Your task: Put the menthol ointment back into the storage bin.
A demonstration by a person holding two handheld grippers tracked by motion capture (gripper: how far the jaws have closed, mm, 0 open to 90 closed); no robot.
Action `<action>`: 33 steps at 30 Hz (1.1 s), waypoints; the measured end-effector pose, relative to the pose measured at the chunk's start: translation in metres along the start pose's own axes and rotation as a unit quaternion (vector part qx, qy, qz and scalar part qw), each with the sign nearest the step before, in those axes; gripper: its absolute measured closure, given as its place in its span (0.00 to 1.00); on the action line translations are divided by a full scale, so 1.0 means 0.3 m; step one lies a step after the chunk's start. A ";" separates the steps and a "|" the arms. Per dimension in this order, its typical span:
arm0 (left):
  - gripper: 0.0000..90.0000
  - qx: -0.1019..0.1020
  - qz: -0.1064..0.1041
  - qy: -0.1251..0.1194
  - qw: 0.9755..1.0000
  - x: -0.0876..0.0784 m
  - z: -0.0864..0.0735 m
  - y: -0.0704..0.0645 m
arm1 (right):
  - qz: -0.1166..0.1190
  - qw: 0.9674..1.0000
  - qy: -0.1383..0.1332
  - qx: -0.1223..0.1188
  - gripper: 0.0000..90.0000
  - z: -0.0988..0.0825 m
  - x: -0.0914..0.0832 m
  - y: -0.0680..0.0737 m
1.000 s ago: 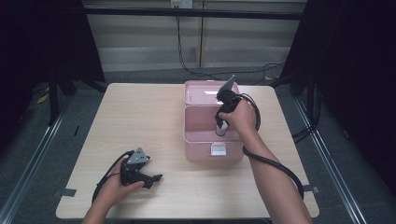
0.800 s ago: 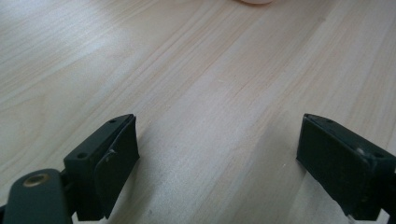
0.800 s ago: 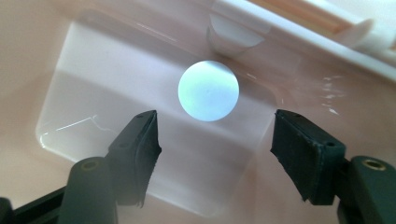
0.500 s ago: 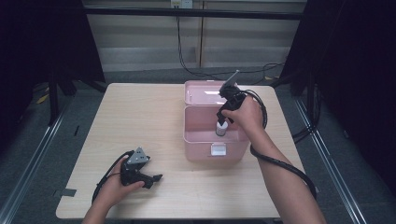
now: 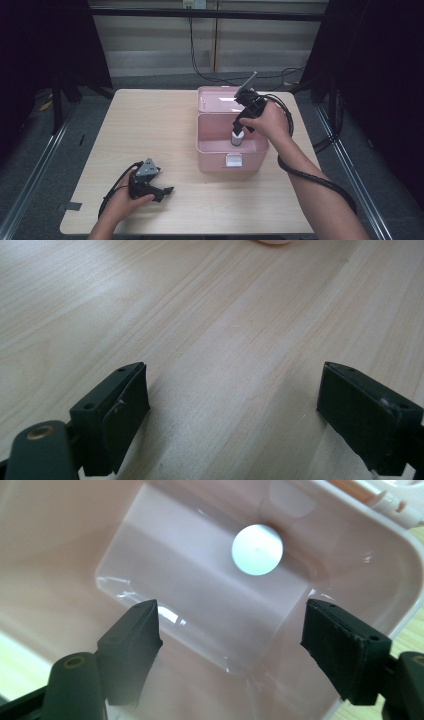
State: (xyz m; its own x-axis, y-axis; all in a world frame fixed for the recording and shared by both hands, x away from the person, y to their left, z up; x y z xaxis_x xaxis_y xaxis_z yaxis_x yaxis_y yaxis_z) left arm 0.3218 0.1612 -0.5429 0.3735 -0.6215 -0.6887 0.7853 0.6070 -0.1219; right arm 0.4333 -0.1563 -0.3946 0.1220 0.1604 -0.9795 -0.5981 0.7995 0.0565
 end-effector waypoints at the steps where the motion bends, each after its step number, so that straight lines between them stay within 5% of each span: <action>1: 0.14 0.001 0.000 0.000 1.000 0.000 0.000 0.000 | 0.000 1.000 -0.001 -0.010 0.25 -0.004 -0.007 0.003; 16: 0.14 -0.002 0.003 0.001 1.000 -0.001 -0.001 -0.001 | -0.002 0.997 -0.009 -0.072 0.22 -0.074 -0.102 0.025; 33: 0.14 -0.004 0.003 -0.002 1.000 -0.001 -0.002 -0.002 | 0.001 0.989 0.009 -0.147 0.21 -0.202 -0.155 0.079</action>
Point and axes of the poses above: each handheld gripper's, and its own axes: x roughly forward along the jaws, z roughly out of its top, y roughly to its left, the point moved 5 cm from there along x, roughly forward along the jaws, and after that the axes turned 8 degrees about -x, right-handed, at the moved point
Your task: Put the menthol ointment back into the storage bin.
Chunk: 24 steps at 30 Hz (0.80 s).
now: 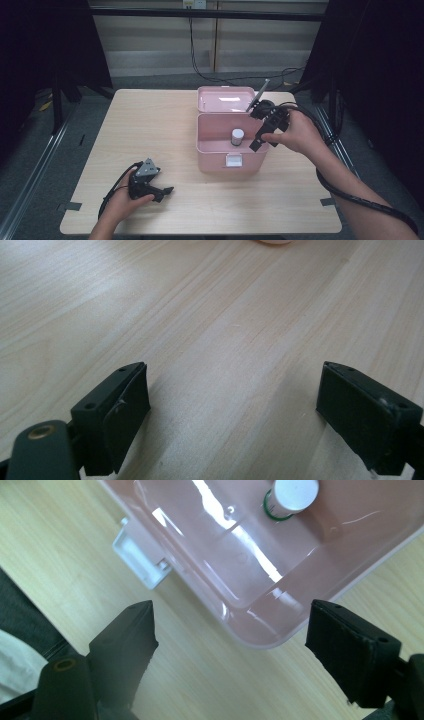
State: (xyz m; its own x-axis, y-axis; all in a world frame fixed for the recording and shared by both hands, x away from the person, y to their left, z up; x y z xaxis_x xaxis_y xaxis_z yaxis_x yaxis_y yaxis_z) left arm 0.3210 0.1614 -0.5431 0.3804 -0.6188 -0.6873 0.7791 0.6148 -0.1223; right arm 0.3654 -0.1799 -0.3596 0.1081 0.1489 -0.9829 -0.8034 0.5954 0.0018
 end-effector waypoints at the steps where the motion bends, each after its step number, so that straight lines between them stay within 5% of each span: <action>1: 0.14 0.000 0.001 0.001 1.000 -0.001 0.000 0.000 | 0.002 1.000 0.002 -0.002 0.22 -0.006 -0.002 0.005; 24: 0.15 0.000 -0.001 0.002 1.000 -0.001 -0.002 -0.001 | 0.023 0.999 -0.004 -0.035 0.21 -0.159 0.009 0.054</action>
Point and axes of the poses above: each handheld gripper's, and its own axes: x roughly forward along the jaws, z roughly out of its top, y roughly to its left, the point moved 5 cm from there along x, roughly forward along the jaws, and after that the axes turned 8 degrees about -x, right-handed, at the moved point
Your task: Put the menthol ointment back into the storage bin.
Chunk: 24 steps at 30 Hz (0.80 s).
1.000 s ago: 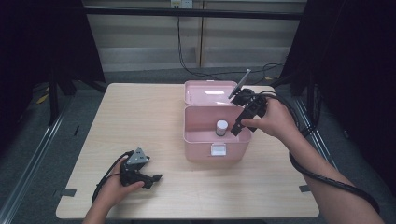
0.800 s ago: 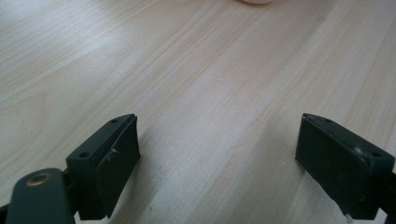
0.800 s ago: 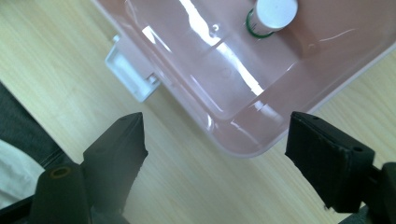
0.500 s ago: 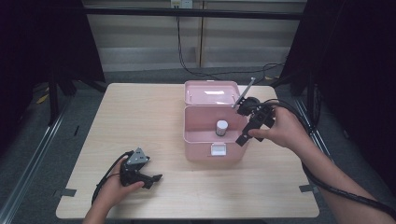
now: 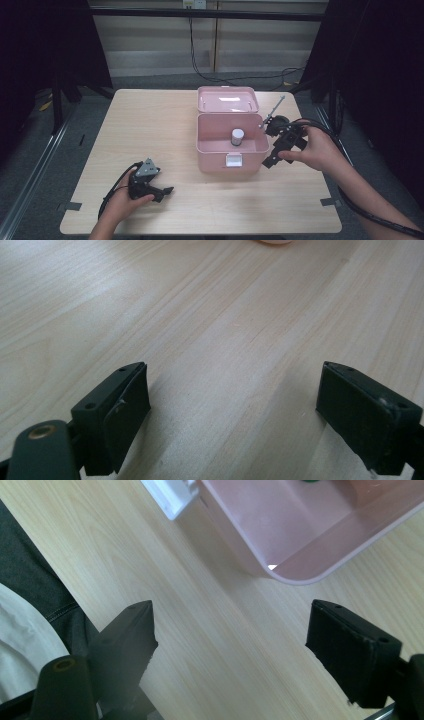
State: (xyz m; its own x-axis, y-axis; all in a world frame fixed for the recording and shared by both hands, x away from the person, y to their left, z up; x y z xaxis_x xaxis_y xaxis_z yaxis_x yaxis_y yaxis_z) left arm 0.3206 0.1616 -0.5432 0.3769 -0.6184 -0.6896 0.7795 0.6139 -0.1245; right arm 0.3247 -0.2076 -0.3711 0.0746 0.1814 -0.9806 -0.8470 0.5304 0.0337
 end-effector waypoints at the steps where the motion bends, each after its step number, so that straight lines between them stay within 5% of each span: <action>1: 0.15 0.000 0.000 0.000 1.000 0.000 0.000 0.000 | 0.000 1.000 0.000 0.000 0.21 0.000 0.000 0.000; 24: 0.15 0.000 0.002 0.000 1.000 -0.002 -0.001 0.000 | 0.013 1.000 -0.014 -0.014 0.21 -0.126 0.136 0.015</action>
Point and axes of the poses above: each handheld gripper's, and its own axes: x roughly forward along the jaws, z roughly out of its top, y roughly to its left, the point moved 5 cm from there along x, roughly forward along the jaws, and after that the axes turned 8 degrees about -x, right-handed, at the moved point
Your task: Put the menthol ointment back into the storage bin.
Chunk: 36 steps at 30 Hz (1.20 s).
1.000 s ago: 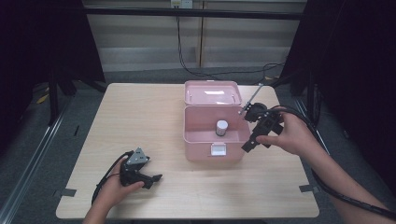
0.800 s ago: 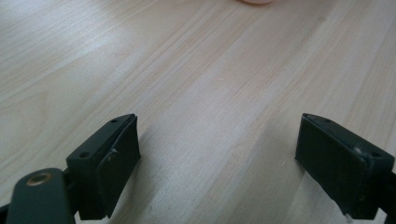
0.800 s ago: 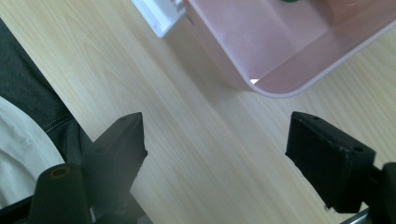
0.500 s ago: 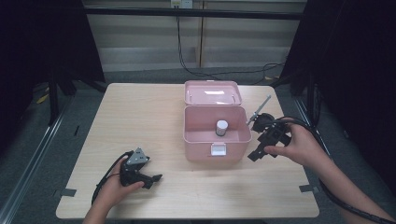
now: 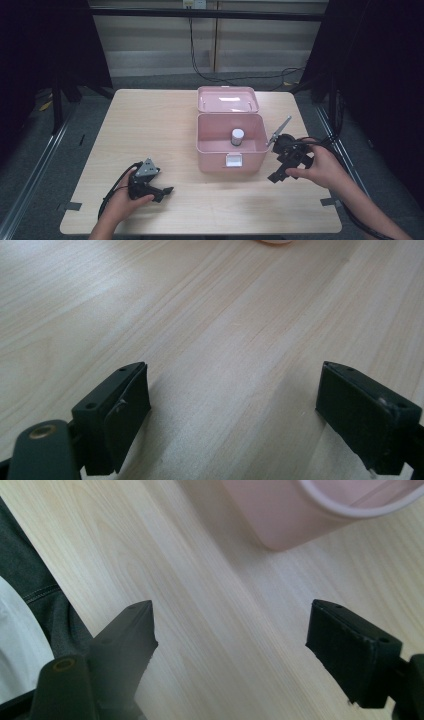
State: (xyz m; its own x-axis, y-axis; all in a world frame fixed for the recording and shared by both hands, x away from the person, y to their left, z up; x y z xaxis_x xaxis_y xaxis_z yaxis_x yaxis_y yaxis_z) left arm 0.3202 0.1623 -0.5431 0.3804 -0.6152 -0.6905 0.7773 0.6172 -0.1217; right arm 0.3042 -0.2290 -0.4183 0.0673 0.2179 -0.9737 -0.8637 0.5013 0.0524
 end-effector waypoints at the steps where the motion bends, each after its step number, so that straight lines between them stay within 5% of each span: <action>1: 0.15 0.001 0.000 -0.001 1.000 0.000 0.000 0.000 | 0.000 1.000 0.000 0.000 0.21 0.000 0.000 0.000; 8: 0.15 0.000 -0.001 0.000 1.000 0.000 0.000 0.000 | 0.005 1.000 -0.002 -0.012 0.21 -0.019 0.077 0.019; 13: 0.15 0.001 -0.001 0.000 1.000 0.000 0.000 0.000 | 0.024 1.000 -0.005 0.001 0.21 -0.055 0.151 0.025; 21: 0.15 0.000 -0.001 0.000 1.000 0.000 0.000 0.000 | 0.022 1.000 -0.016 0.009 0.20 -0.120 0.247 0.014; 36: 0.15 0.000 -0.001 0.000 1.000 0.000 0.000 0.000 | -0.009 0.995 -0.101 0.008 0.17 -0.184 0.330 -0.025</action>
State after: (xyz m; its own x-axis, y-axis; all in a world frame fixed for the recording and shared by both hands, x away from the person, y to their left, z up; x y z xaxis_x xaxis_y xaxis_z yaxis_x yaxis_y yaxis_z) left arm 0.3201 0.1622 -0.5431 0.3791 -0.6163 -0.6903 0.7783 0.6159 -0.1224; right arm 0.2898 -0.2573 -0.5273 0.1829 0.3711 -0.9104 -0.8531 0.5202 0.0406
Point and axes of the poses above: each handheld gripper's, and its own axes: x roughly forward along the jaws, z roughly out of its top, y roughly to its left, the point moved 5 cm from there along x, roughly forward along the jaws, and after that the axes turned 8 degrees about -x, right-handed, at the moved point
